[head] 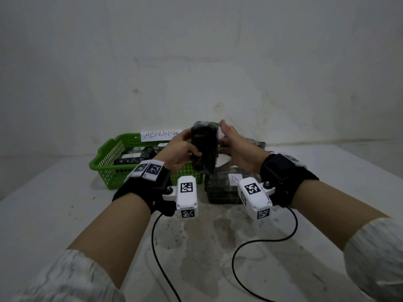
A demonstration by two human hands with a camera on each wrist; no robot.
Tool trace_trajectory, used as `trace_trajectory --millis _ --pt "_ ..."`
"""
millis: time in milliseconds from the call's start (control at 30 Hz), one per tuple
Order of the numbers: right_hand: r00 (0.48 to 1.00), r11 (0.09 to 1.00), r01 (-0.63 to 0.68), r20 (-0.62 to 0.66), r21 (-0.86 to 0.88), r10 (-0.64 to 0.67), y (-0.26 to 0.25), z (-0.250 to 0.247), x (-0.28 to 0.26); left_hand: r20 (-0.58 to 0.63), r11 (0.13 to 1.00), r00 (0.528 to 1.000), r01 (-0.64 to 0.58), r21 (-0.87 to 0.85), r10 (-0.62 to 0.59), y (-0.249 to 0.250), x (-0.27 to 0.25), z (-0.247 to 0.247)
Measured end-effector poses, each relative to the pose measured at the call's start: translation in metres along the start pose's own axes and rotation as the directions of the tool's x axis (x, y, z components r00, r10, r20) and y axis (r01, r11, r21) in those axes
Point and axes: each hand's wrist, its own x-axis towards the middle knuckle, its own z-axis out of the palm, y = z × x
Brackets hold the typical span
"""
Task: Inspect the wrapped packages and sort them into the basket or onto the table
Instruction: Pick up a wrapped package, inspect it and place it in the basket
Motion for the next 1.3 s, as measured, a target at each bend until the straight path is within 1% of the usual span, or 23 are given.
trace_trajectory --millis 100,167,267,367,433,500,633,833,967,1000,1100,1233,1300 --pt "0.999 0.996 -0.001 0.054 0.084 -0.003 -0.002 0.003 -0.001 0.076 0.981 0.994 -0.091 0.169 0.079 -0.001 0.000 0.004" --pt "0.998 0.995 0.030 0.051 0.096 -0.035 -0.003 0.008 -0.003 0.116 0.972 0.988 -0.126 0.198 0.104 -0.005 0.002 0.005" --pt "0.992 0.990 0.123 -0.003 0.076 -0.123 0.000 0.014 -0.001 0.133 0.977 0.983 -0.144 0.155 0.124 -0.009 0.003 0.006" --pt "0.985 0.986 0.160 -0.069 0.047 -0.157 0.001 0.018 0.002 0.127 0.979 0.982 -0.153 0.136 0.136 -0.009 0.001 0.007" --pt "0.981 0.984 0.174 -0.089 0.031 -0.171 0.001 0.021 0.003 0.125 0.980 0.983 -0.154 0.127 0.138 -0.009 0.001 0.005" --pt "0.982 0.984 0.176 -0.074 0.036 -0.173 0.001 0.021 0.003 0.122 0.981 0.983 -0.152 0.122 0.137 -0.011 0.003 0.003" --pt "0.989 0.987 0.141 0.036 0.071 -0.144 0.000 0.019 0.000 0.092 0.987 0.988 -0.135 0.083 0.127 -0.010 0.003 0.001" --pt "0.987 0.987 0.160 0.012 0.006 -0.160 -0.002 0.022 -0.001 0.082 0.993 0.990 -0.114 0.027 0.112 -0.012 0.003 -0.002" --pt "0.990 0.987 0.111 0.069 0.119 -0.120 -0.004 0.021 -0.001 0.077 0.994 0.991 -0.108 0.019 0.106 -0.010 0.002 -0.005" --pt "0.991 0.985 0.107 0.064 0.135 -0.116 -0.004 0.021 -0.001 0.079 0.994 0.991 -0.106 0.022 0.104 -0.010 0.002 -0.006" --pt "0.989 0.984 0.144 0.017 0.103 -0.147 -0.003 0.021 0.001 0.072 0.995 0.992 -0.100 0.009 0.099 -0.012 0.002 -0.006" --pt "0.986 0.983 0.160 0.041 0.087 -0.164 -0.001 0.020 0.002 0.048 0.993 0.992 -0.114 -0.013 0.115 -0.010 0.001 -0.007" --pt "0.985 0.985 0.168 0.038 0.038 -0.169 -0.001 0.020 0.002 0.041 0.994 0.993 -0.113 -0.004 0.113 -0.009 0.001 -0.005"
